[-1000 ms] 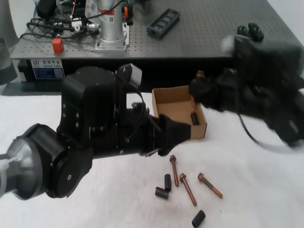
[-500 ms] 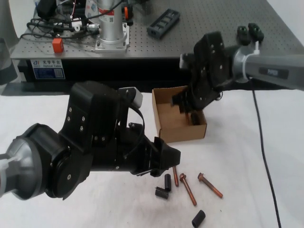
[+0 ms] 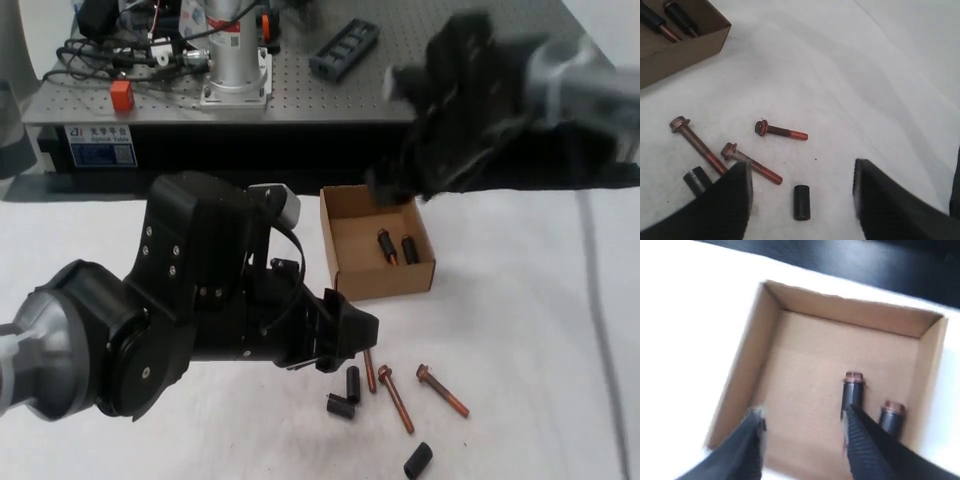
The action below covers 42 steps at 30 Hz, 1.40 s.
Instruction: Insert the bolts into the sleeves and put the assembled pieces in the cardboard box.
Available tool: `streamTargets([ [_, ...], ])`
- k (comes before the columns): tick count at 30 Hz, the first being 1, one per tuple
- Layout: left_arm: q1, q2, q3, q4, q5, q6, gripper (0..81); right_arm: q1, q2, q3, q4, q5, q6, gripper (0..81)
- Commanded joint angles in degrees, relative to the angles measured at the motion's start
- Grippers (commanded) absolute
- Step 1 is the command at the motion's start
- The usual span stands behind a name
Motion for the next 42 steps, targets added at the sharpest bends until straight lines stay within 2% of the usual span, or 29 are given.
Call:
streamTargets([
  [1,0.06,-0.70,-0.18,-0.22,-2.35,0.45,43.3,-0.41,-9.44,6.28,9.57,-0.84,-6.84,35.9],
  [5,0.06,-0.70,-0.18,-0.22,-2.43,0.45,43.3,1.38,-11.62,13.98,16.57,5.02,-10.40,35.9],
  [10,0.06,-0.70,-0.18,-0.22,-2.41,0.72,43.3,4.47,-9.80,22.28,13.89,9.75,-12.36,35.9],
  [16,0.06,-0.70,-0.18,-0.22,-2.41,0.72,43.3,6.77,-5.41,24.33,10.56,14.62,-12.24,35.9],
  [19,0.06,-0.70,-0.18,-0.22,-2.41,0.72,43.3,7.00,-3.70,24.33,9.11,14.52,-11.00,34.9],
  [22,0.06,-0.70,-0.18,-0.22,-2.41,1.55,43.3,7.10,-2.69,24.37,8.61,14.52,-11.01,25.3],
  [26,0.06,-0.70,-0.18,0.67,-2.41,2.45,43.3,7.10,-2.63,24.47,7.51,14.52,-11.01,1.7],
  [27,0.06,-0.70,-0.18,1.82,-2.41,3.69,43.3,7.10,-2.63,24.47,7.34,14.52,-11.01,1.9],
  [30,0.06,-0.53,-0.27,7.60,-3.26,7.21,43.3,5.94,-3.67,24.47,7.49,14.29,-9.96,1.8],
  [36,-0.39,3.72,-3.28,15.62,-3.61,12.57,43.3,2.13,-12.88,27.21,7.99,7.68,-6.95,1.8],
  [40,-3.58,9.43,-11.95,26.94,-3.80,16.94,43.3,-0.92,-21.89,32.98,8.88,7.69,-5.02,1.8],
  [42,-6.07,12.78,-17.11,32.37,-5.95,19.18,43.1,-2.61,-26.65,36.55,9.00,7.69,-3.33,1.8],
])
